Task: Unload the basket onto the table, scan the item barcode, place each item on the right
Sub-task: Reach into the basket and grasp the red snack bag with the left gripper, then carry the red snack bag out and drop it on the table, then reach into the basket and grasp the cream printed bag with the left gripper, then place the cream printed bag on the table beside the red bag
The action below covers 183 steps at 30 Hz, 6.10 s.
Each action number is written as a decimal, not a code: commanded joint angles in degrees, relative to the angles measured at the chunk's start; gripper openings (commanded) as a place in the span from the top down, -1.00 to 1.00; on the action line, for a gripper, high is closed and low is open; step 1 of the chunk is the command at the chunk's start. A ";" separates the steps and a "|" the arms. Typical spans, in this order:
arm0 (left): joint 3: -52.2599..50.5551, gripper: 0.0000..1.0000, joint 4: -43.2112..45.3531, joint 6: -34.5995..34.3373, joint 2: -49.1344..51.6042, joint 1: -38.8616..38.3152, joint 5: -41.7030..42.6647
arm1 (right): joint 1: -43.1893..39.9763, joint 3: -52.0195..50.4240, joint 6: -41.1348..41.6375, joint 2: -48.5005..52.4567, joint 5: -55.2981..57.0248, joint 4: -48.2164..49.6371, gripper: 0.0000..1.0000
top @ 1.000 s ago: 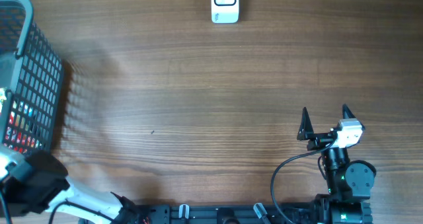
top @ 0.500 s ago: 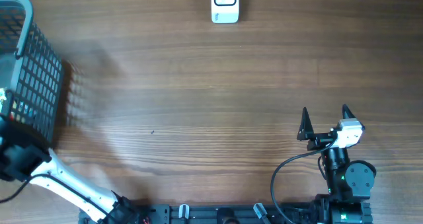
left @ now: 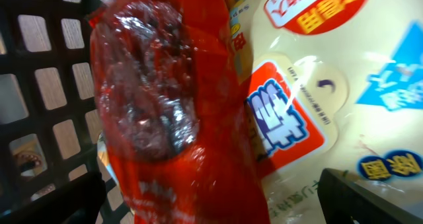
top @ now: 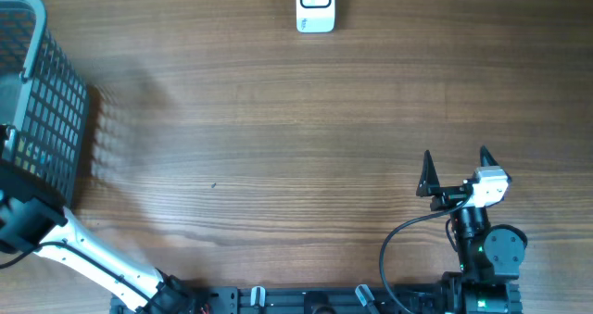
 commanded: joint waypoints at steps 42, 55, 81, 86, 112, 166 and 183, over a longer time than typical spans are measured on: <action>0.85 0.92 11.41 -5.90 -43.10 0.68 39.08 | -0.39 -0.04 0.44 -0.22 0.96 0.26 -0.99; 0.68 0.92 -1.36 -2.08 -36.30 -42.58 21.40 | -0.39 -0.04 0.44 -0.22 0.96 0.26 -0.99; -19.82 -0.56 1.27 -5.20 -11.43 -62.03 3.72 | -0.39 -0.04 0.44 -0.22 0.96 0.26 -0.99; -11.56 -1.00 -5.55 -3.82 -13.44 -61.68 4.87 | -0.39 -0.04 0.44 -0.22 0.96 0.26 -1.00; 4.39 -1.00 -1.66 -8.07 -23.37 -4.20 0.70 | -0.39 -0.04 0.42 -0.22 0.96 0.28 -0.99; -26.18 0.92 23.80 12.57 -28.33 -0.35 11.19 | -0.39 -0.04 0.46 -0.22 0.96 0.26 -0.99; -26.21 0.92 31.54 3.48 -53.33 -4.22 51.06 | -0.39 -0.04 0.44 -0.22 0.96 0.26 -0.99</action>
